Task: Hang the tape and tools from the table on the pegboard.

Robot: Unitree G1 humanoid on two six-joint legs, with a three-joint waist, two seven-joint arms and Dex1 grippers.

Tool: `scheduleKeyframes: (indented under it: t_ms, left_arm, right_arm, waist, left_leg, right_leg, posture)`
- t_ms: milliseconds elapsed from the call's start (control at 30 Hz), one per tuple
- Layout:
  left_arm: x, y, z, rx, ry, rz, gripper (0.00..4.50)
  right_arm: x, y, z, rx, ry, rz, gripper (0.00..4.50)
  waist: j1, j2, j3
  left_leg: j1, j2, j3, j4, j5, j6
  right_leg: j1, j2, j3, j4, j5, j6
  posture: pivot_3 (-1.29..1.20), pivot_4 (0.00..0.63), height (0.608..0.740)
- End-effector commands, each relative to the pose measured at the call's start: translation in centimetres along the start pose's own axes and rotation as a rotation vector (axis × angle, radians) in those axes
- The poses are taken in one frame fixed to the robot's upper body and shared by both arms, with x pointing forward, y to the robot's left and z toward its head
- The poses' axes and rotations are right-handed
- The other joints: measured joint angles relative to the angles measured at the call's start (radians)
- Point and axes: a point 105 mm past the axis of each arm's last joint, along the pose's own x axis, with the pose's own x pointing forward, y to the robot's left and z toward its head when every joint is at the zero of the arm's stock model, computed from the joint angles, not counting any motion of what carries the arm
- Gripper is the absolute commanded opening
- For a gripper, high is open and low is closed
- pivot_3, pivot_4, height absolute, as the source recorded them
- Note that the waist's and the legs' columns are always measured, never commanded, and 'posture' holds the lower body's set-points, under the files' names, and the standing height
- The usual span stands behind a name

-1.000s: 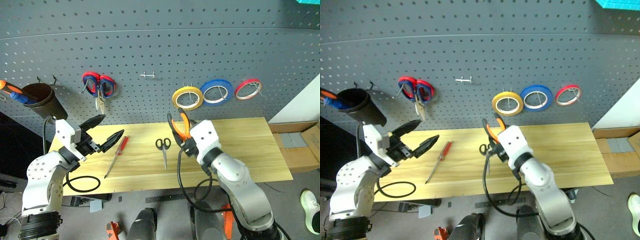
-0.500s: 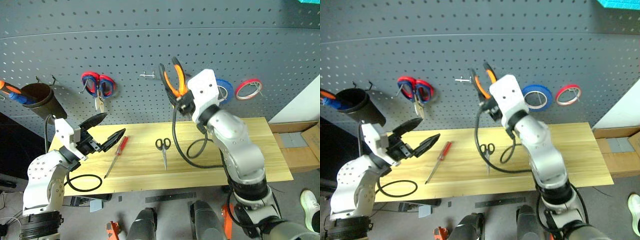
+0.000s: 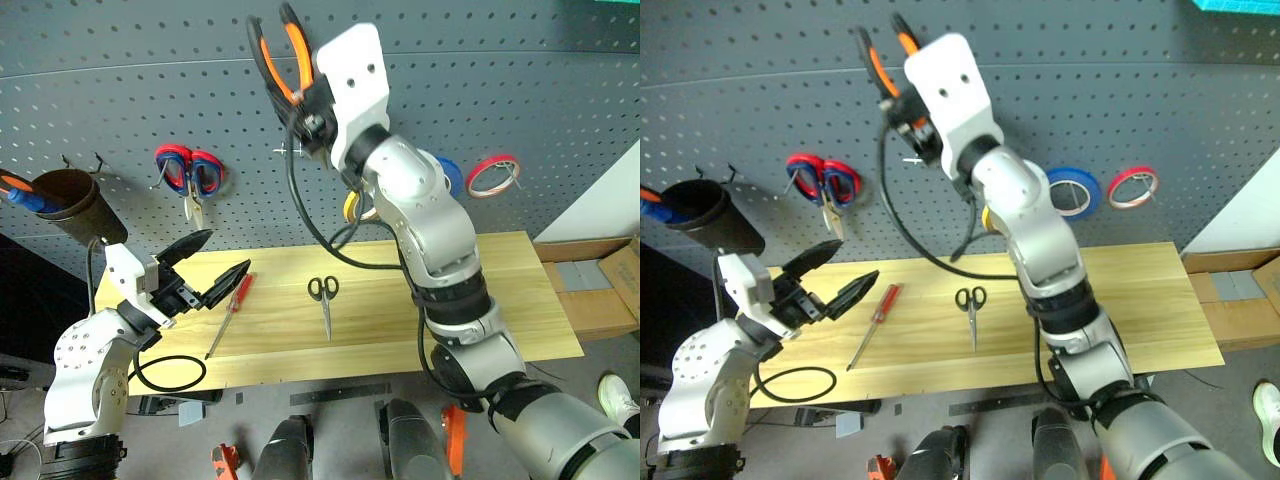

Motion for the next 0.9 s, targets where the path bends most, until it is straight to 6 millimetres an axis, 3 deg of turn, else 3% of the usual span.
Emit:
scheduleKeyframes:
  t_ms: [33,300,467,733,900]
  left_arm:
    - [0.0,0.0,1.7,0.050,-0.059,0.011,4.50]
    - [0.1,0.1,1.7,0.059,-0.065,0.026,4.50]
    - [0.2,0.0,1.8,0.063,-0.068,0.021,4.50]
    - [0.4,0.0,1.8,0.071,-0.069,0.012,4.50]
    - [0.6,0.0,1.7,0.074,-0.071,0.008,4.50]
  right_arm:
    - [1.0,0.5,3.1,0.019,-0.122,0.019,2.70]
    - [3.4,1.5,4.1,0.026,-0.207,0.025,2.70]
    - [4.1,1.5,3.4,-0.024,-0.262,-0.014,2.70]
    - [2.6,2.8,-0.8,-0.167,-0.303,-0.011,2.70]
    - [2.1,2.8,-1.3,-0.164,-0.302,-0.021,2.70]
  waist:
    - [0.000,0.000,0.000]
    - [-0.001,0.000,0.000]
    - [0.000,0.000,0.000]
    - [-0.001,0.000,0.000]
    - [-0.001,0.000,0.000]
  left_leg:
    - [-0.001,0.000,0.000,0.000,0.000,0.000]
    - [-0.001,0.000,0.000,0.000,0.000,-0.001]
    - [-0.001,0.000,0.001,0.000,0.001,-0.001]
    - [-0.001,0.000,0.003,0.000,0.001,-0.002]
    - [-0.001,0.000,0.003,0.000,0.001,-0.003]
  right_leg:
    - [0.000,0.000,0.000,0.000,0.000,0.000]
    - [-0.001,0.000,0.000,0.000,0.000,0.000]
    - [-0.001,0.000,0.000,0.000,0.000,0.000]
    - [-0.001,0.000,0.000,0.000,0.000,0.000]
    - [-0.001,0.000,0.000,0.000,0.000,-0.001]
  posture:
    - [-0.05,0.202,0.740]
    - [-0.03,0.193,0.740]
    - [-0.02,0.193,0.740]
    - [-0.01,0.192,0.740]
    - [-0.02,0.194,0.740]
